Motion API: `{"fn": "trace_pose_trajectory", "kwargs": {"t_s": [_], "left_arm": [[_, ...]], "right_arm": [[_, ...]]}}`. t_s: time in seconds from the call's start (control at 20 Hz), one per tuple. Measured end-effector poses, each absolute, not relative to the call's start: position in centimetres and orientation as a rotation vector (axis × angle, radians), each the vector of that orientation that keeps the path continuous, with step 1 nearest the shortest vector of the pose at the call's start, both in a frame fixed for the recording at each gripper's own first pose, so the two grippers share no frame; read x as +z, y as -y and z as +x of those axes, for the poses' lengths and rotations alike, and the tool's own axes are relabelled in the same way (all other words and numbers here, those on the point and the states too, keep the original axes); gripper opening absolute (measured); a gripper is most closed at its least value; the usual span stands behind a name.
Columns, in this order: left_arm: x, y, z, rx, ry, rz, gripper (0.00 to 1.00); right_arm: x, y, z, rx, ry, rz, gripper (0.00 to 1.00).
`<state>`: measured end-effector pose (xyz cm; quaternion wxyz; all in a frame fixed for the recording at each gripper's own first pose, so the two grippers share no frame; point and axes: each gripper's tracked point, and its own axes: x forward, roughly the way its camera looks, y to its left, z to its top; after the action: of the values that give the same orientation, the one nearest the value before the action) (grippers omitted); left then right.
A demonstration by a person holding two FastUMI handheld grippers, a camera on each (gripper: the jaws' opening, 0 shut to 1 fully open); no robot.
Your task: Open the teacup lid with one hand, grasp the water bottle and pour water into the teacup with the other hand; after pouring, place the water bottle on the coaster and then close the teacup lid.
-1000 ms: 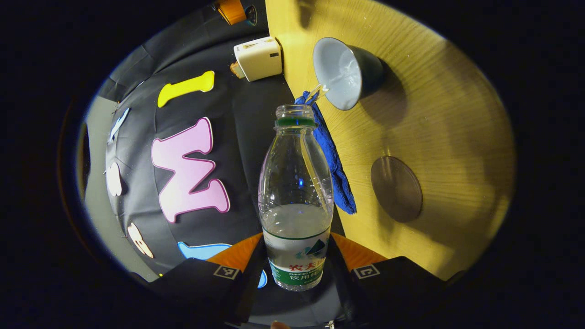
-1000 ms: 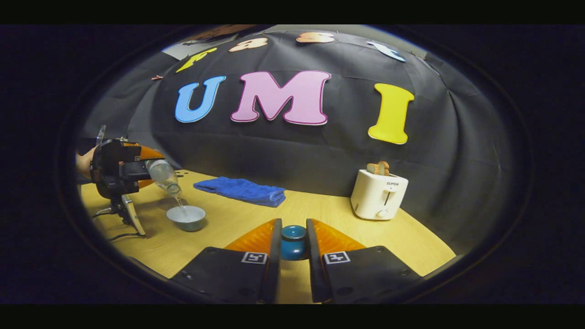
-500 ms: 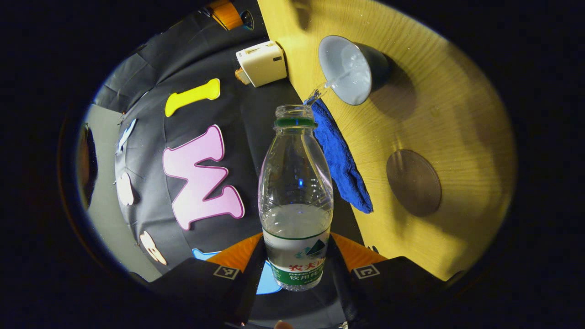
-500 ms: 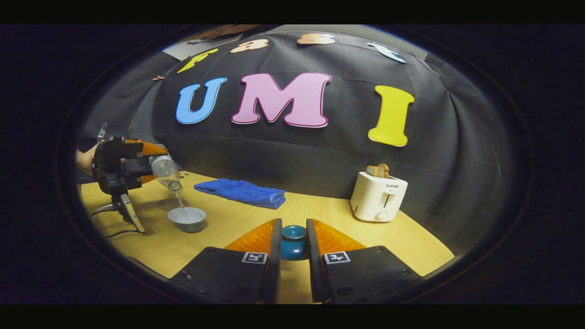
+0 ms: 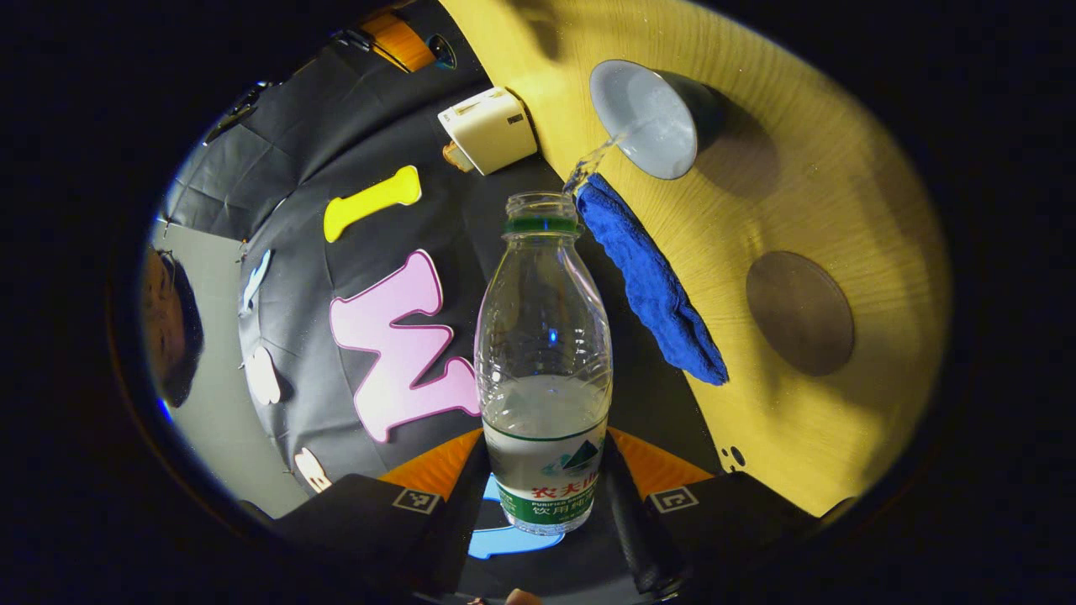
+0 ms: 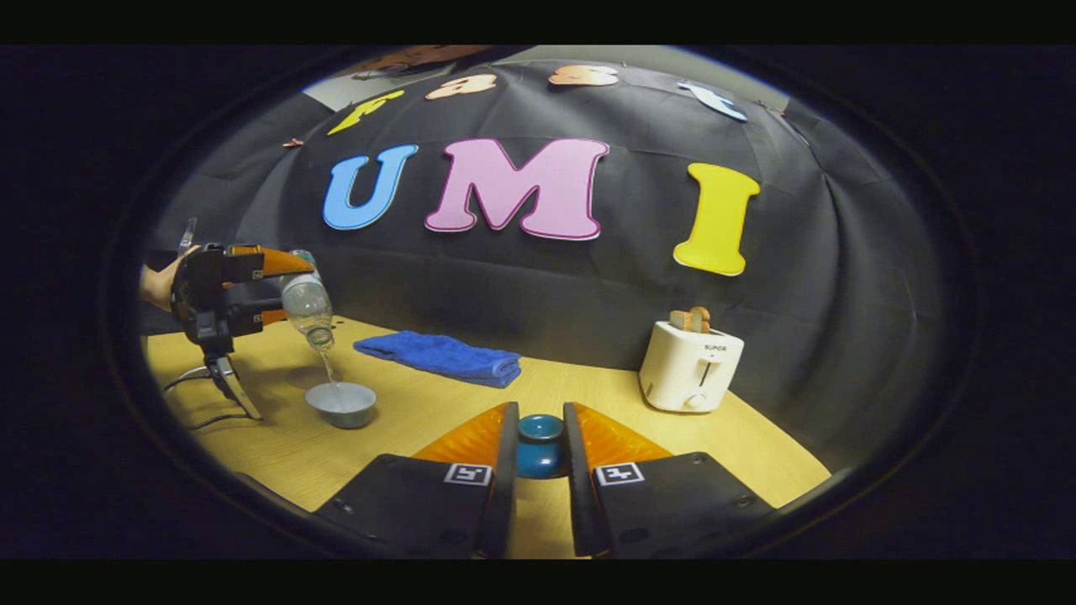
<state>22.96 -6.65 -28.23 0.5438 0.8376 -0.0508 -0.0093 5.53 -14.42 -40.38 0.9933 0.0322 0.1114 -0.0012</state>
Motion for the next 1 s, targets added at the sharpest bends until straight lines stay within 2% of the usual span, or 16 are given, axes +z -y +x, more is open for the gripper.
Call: {"fn": "trace_pose_trajectory", "kwargs": {"t_s": [0.75, 1.0], "left_arm": [[-23.3, 9.4, 22.9, 0.034, 0.443, 2.045, 0.75], [-22.3, 9.6, 23.9, 0.033, 0.494, 2.078, 0.75]], "right_arm": [[-39.7, 14.1, 5.2, -0.013, -0.21, 0.059, 0.35], [-39.4, 14.2, 5.1, -0.018, -0.202, 0.073, 0.35]]}}
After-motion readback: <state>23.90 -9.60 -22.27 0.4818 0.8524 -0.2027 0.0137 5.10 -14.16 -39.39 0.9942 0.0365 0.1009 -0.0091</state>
